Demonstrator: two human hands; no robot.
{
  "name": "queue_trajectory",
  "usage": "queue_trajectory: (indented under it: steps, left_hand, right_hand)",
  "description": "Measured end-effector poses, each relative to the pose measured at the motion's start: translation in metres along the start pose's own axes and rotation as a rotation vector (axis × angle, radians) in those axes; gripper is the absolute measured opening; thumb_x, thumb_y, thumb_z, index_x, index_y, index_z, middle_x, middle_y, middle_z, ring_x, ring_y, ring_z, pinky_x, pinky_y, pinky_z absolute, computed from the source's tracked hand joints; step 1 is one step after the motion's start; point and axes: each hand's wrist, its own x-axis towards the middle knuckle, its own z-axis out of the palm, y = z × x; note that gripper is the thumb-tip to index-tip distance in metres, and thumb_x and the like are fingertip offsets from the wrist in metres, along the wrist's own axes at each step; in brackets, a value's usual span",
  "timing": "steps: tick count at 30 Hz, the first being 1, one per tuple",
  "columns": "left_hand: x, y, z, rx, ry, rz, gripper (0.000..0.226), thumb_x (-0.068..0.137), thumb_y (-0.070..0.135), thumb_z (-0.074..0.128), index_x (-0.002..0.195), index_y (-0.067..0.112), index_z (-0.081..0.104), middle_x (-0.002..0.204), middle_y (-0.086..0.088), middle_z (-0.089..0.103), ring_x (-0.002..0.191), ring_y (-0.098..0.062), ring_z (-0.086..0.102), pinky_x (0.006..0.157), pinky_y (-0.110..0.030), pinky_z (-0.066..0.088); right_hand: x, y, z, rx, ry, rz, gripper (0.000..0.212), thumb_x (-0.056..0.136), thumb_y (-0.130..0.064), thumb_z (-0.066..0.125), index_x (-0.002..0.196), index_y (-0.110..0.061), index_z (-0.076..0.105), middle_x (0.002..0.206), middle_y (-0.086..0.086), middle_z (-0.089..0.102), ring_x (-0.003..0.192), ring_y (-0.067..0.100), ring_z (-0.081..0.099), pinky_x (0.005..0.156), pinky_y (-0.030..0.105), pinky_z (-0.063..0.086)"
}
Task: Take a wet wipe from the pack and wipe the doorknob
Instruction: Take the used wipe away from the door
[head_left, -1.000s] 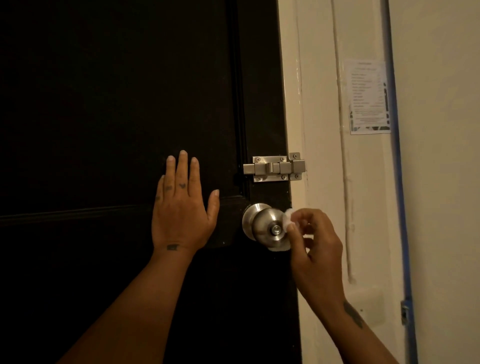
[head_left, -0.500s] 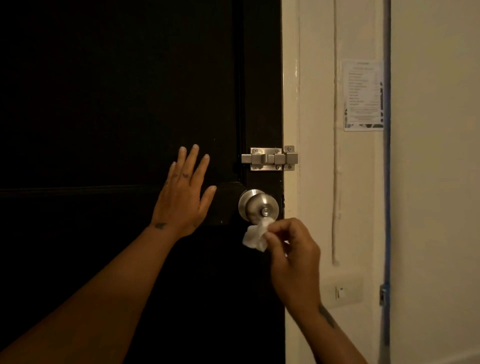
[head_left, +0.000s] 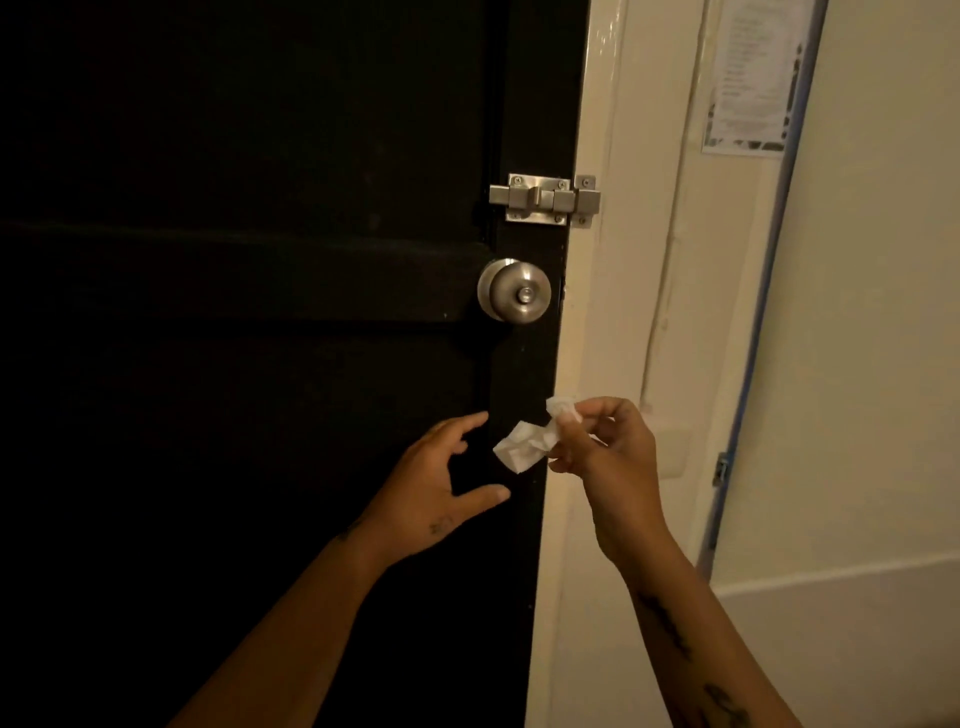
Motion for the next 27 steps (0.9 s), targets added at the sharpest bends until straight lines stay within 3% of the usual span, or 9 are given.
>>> queue_trajectory:
  steps: [2, 4, 7, 10, 14, 17, 21, 25, 27]
  left_hand:
    - [-0.002, 0.0, 0.014, -0.136, -0.039, -0.004, 0.064, 0.074, 0.023, 0.072, 0.129, 0.035, 0.041, 0.123, 0.019, 0.046, 0.104, -0.004, 0.053, 0.078, -0.016, 0.043]
    - [-0.004, 0.001, 0.028, -0.243, -0.082, -0.003, 0.041, 0.078, 0.018, 0.069, 0.112, 0.035, 0.054, 0.109, 0.01, 0.06, 0.086, -0.006, 0.062, 0.072, -0.019, 0.051]
    - [-0.006, 0.004, 0.051, -0.301, -0.13, -0.007, 0.014, 0.082, 0.012, 0.063, 0.094, 0.02, 0.062, 0.082, 0.002, 0.063, 0.069, -0.009, 0.061, 0.061, -0.012, 0.049]
    - [-0.005, 0.007, 0.081, -0.395, -0.199, -0.003, 0.003, 0.084, 0.01, 0.061, 0.087, 0.009, 0.062, 0.077, -0.004, 0.061, 0.068, -0.016, 0.059, 0.06, -0.014, 0.048]
    - [-0.005, 0.012, 0.134, -0.477, -0.311, -0.045, 0.01, 0.085, 0.017, 0.061, 0.075, 0.018, 0.059, 0.074, 0.001, 0.063, 0.054, -0.003, 0.063, 0.05, -0.017, 0.042]
    - [-0.01, 0.022, 0.176, -0.557, -0.391, -0.053, 0.011, 0.085, 0.013, 0.06, 0.075, 0.017, 0.06, 0.07, -0.002, 0.064, 0.052, -0.004, 0.063, 0.052, -0.025, 0.039]
    - [-0.021, 0.045, 0.23, -0.647, -0.515, -0.113, 0.003, 0.085, 0.013, 0.06, 0.083, 0.014, 0.061, 0.075, -0.005, 0.067, 0.055, -0.005, 0.065, 0.056, -0.025, 0.043]
    - [-0.031, 0.064, 0.287, -0.686, -0.63, -0.168, 0.006, 0.085, 0.015, 0.06, 0.08, 0.016, 0.063, 0.076, -0.005, 0.068, 0.065, -0.009, 0.068, 0.056, -0.017, 0.05]
    - [-0.038, 0.07, 0.314, -0.692, -0.664, -0.202, 0.008, 0.084, 0.014, 0.061, 0.077, 0.014, 0.064, 0.074, -0.006, 0.068, 0.07, -0.015, 0.066, 0.063, -0.021, 0.052]
  right_hand:
    - [-0.008, 0.004, -0.007, 0.047, -0.012, 0.087, 0.025, 0.085, -0.012, 0.06, 0.105, -0.008, 0.046, 0.09, 0.015, 0.063, 0.059, 0.01, 0.064, 0.053, 0.022, 0.053]
    - [-0.015, 0.009, -0.017, 0.077, 0.006, 0.152, 0.033, 0.084, -0.013, 0.061, 0.112, -0.012, 0.043, 0.093, 0.015, 0.062, 0.061, 0.014, 0.063, 0.053, 0.023, 0.053]
    - [-0.025, 0.016, -0.036, 0.066, 0.049, 0.202, 0.031, 0.084, -0.015, 0.061, 0.112, -0.01, 0.047, 0.09, 0.013, 0.062, 0.061, 0.015, 0.06, 0.053, 0.025, 0.052]
    - [-0.037, 0.022, -0.06, 0.031, 0.097, 0.239, 0.014, 0.086, -0.012, 0.059, 0.097, -0.006, 0.054, 0.077, 0.01, 0.062, 0.055, 0.013, 0.058, 0.05, 0.024, 0.05]
    - [-0.059, 0.031, -0.101, -0.012, 0.247, 0.285, 0.014, 0.087, -0.012, 0.058, 0.095, -0.001, 0.053, 0.067, 0.007, 0.061, 0.05, 0.01, 0.056, 0.046, 0.022, 0.046]
    - [-0.079, 0.036, -0.144, -0.057, 0.383, 0.347, 0.008, 0.086, -0.014, 0.059, 0.085, -0.008, 0.054, 0.07, 0.006, 0.062, 0.05, 0.01, 0.055, 0.045, 0.022, 0.041]
    - [-0.111, 0.041, -0.206, -0.091, 0.537, 0.451, 0.014, 0.085, -0.018, 0.061, 0.073, -0.018, 0.052, 0.069, 0.004, 0.062, 0.061, 0.014, 0.054, 0.051, 0.023, 0.036]
    - [-0.141, 0.043, -0.261, -0.023, 0.635, 0.511, 0.02, 0.083, 0.0, 0.056, 0.069, -0.014, 0.051, 0.07, 0.005, 0.058, 0.066, 0.016, 0.053, 0.059, 0.027, 0.036]
    - [-0.153, 0.043, -0.286, -0.014, 0.676, 0.521, 0.024, 0.082, 0.008, 0.053, 0.068, -0.011, 0.051, 0.072, 0.006, 0.059, 0.066, 0.016, 0.054, 0.059, 0.026, 0.039]
